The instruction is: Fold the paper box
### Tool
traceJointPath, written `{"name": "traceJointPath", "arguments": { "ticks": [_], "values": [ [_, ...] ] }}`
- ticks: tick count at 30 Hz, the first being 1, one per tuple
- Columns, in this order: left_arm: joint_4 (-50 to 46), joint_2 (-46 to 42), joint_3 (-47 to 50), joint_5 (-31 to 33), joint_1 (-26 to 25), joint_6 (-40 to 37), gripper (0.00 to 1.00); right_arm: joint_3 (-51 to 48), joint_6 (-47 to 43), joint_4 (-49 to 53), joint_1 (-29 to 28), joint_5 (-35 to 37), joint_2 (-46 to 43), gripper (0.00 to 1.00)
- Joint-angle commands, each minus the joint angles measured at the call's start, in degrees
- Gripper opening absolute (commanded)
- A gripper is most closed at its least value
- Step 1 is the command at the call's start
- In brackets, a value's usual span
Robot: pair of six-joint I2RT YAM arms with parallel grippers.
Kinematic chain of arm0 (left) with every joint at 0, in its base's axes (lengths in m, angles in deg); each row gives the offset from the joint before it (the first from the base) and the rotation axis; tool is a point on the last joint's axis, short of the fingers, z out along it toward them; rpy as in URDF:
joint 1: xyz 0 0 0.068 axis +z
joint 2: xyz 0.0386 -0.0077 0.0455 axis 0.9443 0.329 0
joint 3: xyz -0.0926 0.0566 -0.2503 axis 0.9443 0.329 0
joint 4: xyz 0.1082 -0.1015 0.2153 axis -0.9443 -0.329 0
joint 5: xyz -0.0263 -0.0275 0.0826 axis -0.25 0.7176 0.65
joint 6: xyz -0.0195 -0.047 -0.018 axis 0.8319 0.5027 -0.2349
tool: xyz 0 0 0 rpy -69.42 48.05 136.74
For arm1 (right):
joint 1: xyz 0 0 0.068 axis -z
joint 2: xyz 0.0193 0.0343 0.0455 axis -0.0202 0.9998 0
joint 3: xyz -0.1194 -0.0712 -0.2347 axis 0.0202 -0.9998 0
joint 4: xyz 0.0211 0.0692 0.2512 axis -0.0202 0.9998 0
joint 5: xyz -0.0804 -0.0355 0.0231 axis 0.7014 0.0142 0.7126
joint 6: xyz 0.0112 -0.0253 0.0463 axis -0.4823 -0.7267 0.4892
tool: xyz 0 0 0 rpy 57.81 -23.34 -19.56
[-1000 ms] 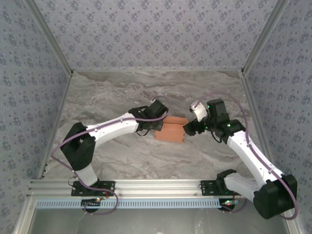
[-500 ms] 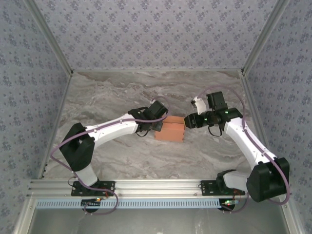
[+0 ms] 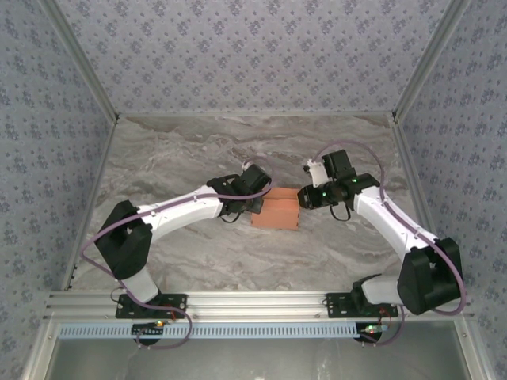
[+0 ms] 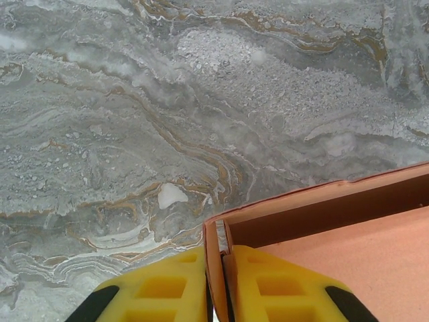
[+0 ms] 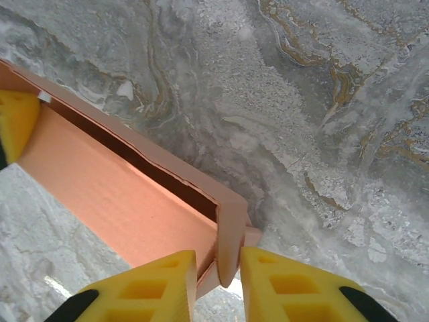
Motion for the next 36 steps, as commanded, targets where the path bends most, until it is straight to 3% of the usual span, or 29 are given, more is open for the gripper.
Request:
{"name": "traceJointPath", "arguments": {
  "ticks": [1, 12, 17, 23, 36],
  "values": [
    [-4.4, -0.8, 1.8, 1.5, -0.6, 1.2, 0.15, 1.2, 0.4, -1.4, -1.3, 1.8, 0.7, 0.18],
    [-5.2, -2.5, 2.1, 6.7, -0.7, 4.5, 0.16, 2.4, 2.5, -4.6, -6.1, 3.4, 2.8, 0.03],
    [-3.8, -3.7, 3.3, 7.9, -1.1, 6.9, 0.16, 3.3, 4.5, -6.3, -8.3, 4.5, 3.0, 0.05],
    [-3.4, -4.0, 2.9, 9.8, -2.2, 8.6, 0.15, 5.4, 6.5, -6.3, -11.8, 6.9, 3.8, 0.15],
    [0.2, -7.0, 7.1, 16.3, -3.0, 11.3, 0.16, 3.4, 7.3, -6.7, -13.0, 8.2, 4.8, 0.15]
  ]
}}
